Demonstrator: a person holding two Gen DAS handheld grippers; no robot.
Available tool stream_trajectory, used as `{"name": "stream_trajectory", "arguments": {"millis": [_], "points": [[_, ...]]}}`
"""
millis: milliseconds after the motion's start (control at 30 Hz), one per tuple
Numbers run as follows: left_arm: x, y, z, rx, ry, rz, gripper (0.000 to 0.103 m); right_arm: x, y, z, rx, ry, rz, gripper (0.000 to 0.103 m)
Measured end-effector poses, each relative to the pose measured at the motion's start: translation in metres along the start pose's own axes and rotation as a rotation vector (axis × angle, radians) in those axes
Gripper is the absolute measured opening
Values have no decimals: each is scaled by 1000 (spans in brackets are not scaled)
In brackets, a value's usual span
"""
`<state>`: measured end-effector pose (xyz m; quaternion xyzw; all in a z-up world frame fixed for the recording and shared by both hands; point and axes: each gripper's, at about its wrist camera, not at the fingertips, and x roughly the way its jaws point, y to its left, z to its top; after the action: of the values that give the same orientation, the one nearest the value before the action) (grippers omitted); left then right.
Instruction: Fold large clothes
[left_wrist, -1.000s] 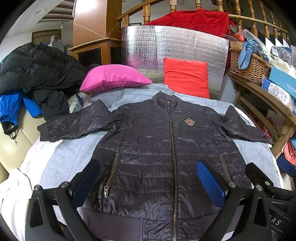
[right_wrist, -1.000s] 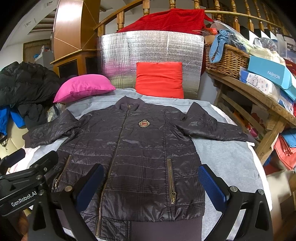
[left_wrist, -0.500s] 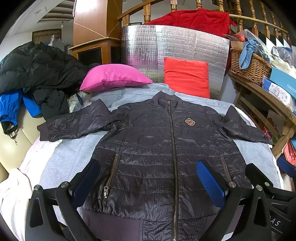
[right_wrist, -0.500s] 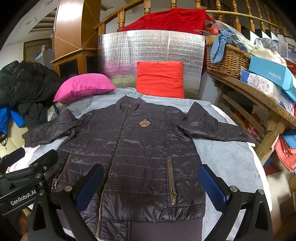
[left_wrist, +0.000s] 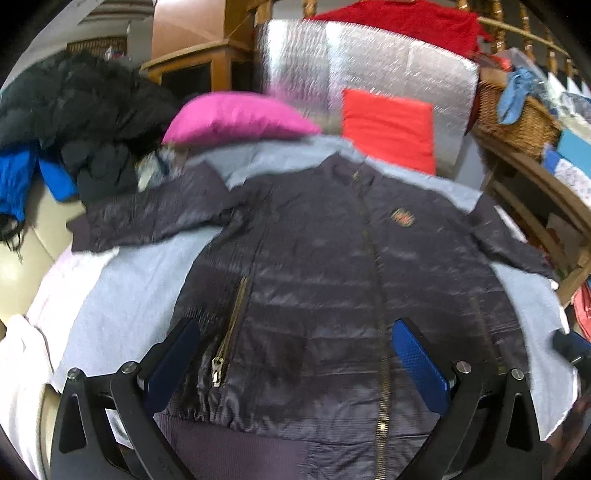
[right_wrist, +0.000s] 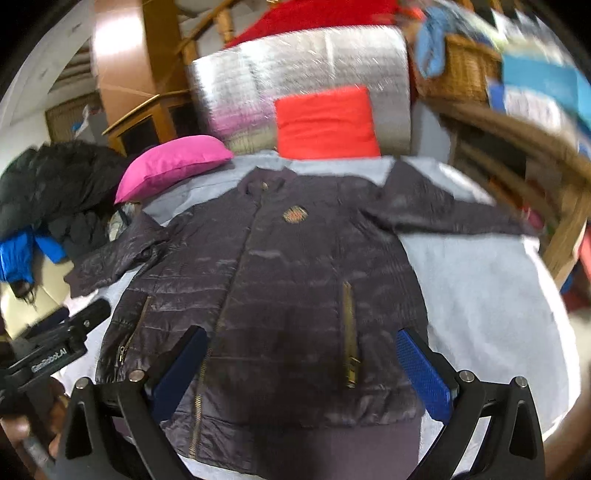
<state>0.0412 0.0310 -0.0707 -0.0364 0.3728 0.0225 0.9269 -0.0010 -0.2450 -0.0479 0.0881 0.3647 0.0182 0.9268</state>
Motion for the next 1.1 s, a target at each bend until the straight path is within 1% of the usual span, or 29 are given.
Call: {"name": "stream_trajectory", "arguments": {"millis": [67,133,200,267,300,400,433,467,500,600,700,767,867,900,967,1000,1033,1067,1100], "points": [[22,9,-5,-5,44,26,103,7,-31,-1,77,19,14,103],[39,15,-8,-5,63,53,103,14,-68,1,182,22,45,103],[54,21,-9,-9,80,70,103,24,-120,7,328,19,66,103],[69,25,-8,-17,93,75,103,32,-157,14,439,2,99,102],[73,27,-7,-19,94,79,103,39,-188,20,532,-17,121,102],[90,29,-2,-30,97,83,103,58,-251,36,711,-74,174,95],[94,29,-1,-34,97,83,103,63,-264,39,747,-86,180,90],[100,29,1,-38,99,82,103,71,-282,45,794,-100,184,86],[106,29,2,-44,103,79,103,84,-304,51,853,-107,191,81],[121,29,4,-53,111,78,103,114,-340,64,951,-109,202,74],[133,28,3,-52,126,75,103,139,-366,76,1024,-130,198,73],[141,29,0,-53,136,68,103,152,-374,84,1036,-131,197,72],[148,28,-4,-44,140,74,103,171,-386,94,1039,-97,135,71],[148,27,-4,-40,136,74,103,176,-390,93,1060,-89,113,68],[148,26,-5,-31,127,71,103,181,-399,93,1087,-90,89,58],[148,26,-6,-28,124,66,103,186,-403,97,1088,-77,63,43],[148,27,-6,-28,120,58,103,188,-402,100,1068,-54,35,24],[148,28,-7,-32,118,51,103,190,-402,105,1045,-34,9,20],[148,29,-7,-38,116,42,103,189,-398,118,988,-14,-39,12]]}}
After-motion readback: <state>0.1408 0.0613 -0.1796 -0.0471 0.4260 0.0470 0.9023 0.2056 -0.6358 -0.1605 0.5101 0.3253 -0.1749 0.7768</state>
